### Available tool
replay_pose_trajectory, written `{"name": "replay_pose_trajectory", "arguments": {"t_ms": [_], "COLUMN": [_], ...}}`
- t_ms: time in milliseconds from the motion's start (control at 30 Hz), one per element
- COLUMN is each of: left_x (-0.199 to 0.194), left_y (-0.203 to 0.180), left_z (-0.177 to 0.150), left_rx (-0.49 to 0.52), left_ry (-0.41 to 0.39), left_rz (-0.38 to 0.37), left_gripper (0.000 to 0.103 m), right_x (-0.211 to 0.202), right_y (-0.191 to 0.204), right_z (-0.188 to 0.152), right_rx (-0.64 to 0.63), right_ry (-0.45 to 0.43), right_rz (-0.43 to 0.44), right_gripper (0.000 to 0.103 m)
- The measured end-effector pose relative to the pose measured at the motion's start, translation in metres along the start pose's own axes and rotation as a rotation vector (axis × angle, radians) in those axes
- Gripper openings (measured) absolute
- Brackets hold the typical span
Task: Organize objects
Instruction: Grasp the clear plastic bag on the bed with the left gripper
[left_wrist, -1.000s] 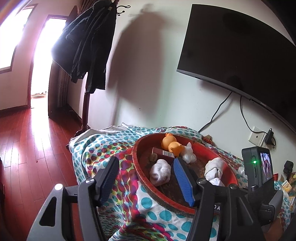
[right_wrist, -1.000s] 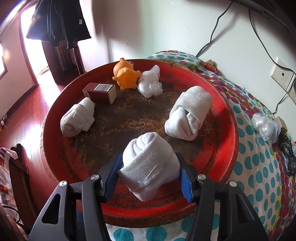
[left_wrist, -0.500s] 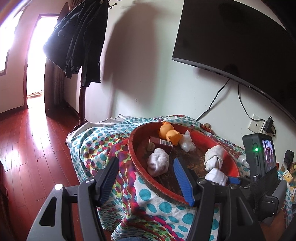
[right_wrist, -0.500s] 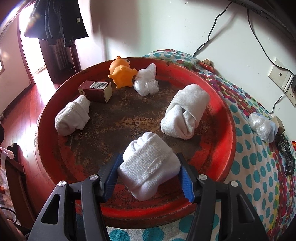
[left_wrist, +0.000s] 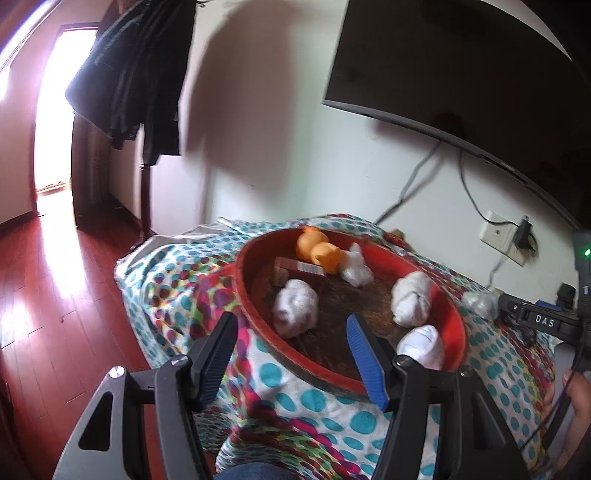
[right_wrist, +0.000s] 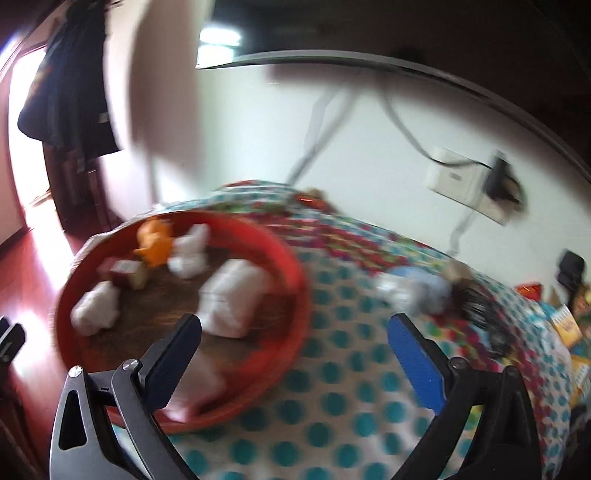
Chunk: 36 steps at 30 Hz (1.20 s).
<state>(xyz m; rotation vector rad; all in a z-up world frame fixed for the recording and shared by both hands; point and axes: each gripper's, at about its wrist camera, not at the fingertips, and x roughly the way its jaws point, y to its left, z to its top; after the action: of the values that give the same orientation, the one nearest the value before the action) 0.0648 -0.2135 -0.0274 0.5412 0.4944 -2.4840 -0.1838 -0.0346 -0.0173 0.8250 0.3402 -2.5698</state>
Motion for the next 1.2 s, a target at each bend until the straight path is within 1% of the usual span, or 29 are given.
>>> {"name": "replay_pose_trajectory", "arguments": {"t_ms": [33,100,133,233,300,367,467,533,633,733,800,833,900,967,1067,1133,1200], "left_x": [-0.001,-0.001,-0.001,0.0,0.002,0.002,-0.001,0.001,0.014,0.046,0.07,0.09,0.119,0.153,0.189,0.21,0.23], "left_y": [-0.004,-0.014,-0.02,-0.043,-0.058,-0.074,-0.101,-0.126,-0.162,-0.212,-0.24,-0.257,-0.281,-0.302,-0.323,-0.335,-0.345], "left_z": [-0.001,-0.004,-0.007,-0.02,-0.032,-0.042,-0.048,-0.046,-0.035,-0.02,-0.014,-0.01,-0.005,-0.003,-0.001,-0.002,-0.003], "left_rx": [0.012,0.044,0.069,0.179,0.252,0.314,0.388,0.427,0.439,0.453,0.467,0.474,0.487,0.5,0.515,0.509,0.494], "left_ry": [0.003,0.003,0.005,0.027,0.047,0.084,0.112,0.139,0.169,0.184,0.188,0.207,0.235,0.281,0.315,0.35,0.377], "left_rz": [-0.027,-0.062,-0.079,-0.119,-0.147,-0.208,-0.292,-0.36,-0.416,-0.444,-0.447,-0.451,-0.422,-0.399,-0.366,-0.362,-0.325], "left_gripper": [0.063,0.063,0.063,0.063,0.063,0.063,0.063,0.063,0.063,0.063,0.063,0.063,0.063,0.063,0.063,0.063,0.063], "right_x": [0.004,0.014,0.017,0.018,0.018,0.017,0.016,0.013,0.013,0.006,0.006,0.006,0.007,0.007,0.007,0.007,0.008], "right_y": [-0.024,-0.085,-0.108,-0.192,-0.227,-0.259,-0.295,-0.311,-0.317,-0.321,-0.323,-0.323,-0.323,-0.323,-0.322,-0.321,-0.321], "right_z": [-0.006,-0.023,-0.03,-0.063,-0.079,-0.093,-0.107,-0.114,-0.121,-0.128,-0.132,-0.132,-0.133,-0.132,-0.131,-0.13,-0.129], "right_rx": [0.038,0.154,0.203,0.388,0.463,0.524,0.608,0.69,0.764,0.815,0.835,0.838,0.836,0.832,0.827,0.822,0.817], "right_ry": [0.017,0.072,0.088,0.129,0.143,0.147,0.14,0.11,0.106,0.058,0.055,0.051,0.045,0.041,0.035,0.038,0.034], "right_rz": [-0.036,-0.118,-0.145,-0.251,-0.291,-0.33,-0.343,-0.31,-0.276,-0.231,-0.198,-0.194,-0.191,-0.183,-0.179,-0.186,-0.18], "right_gripper": [0.101,0.101,0.101,0.101,0.101,0.101,0.101,0.101,0.102,0.102,0.102,0.102,0.102,0.102,0.102,0.102,0.102]}}
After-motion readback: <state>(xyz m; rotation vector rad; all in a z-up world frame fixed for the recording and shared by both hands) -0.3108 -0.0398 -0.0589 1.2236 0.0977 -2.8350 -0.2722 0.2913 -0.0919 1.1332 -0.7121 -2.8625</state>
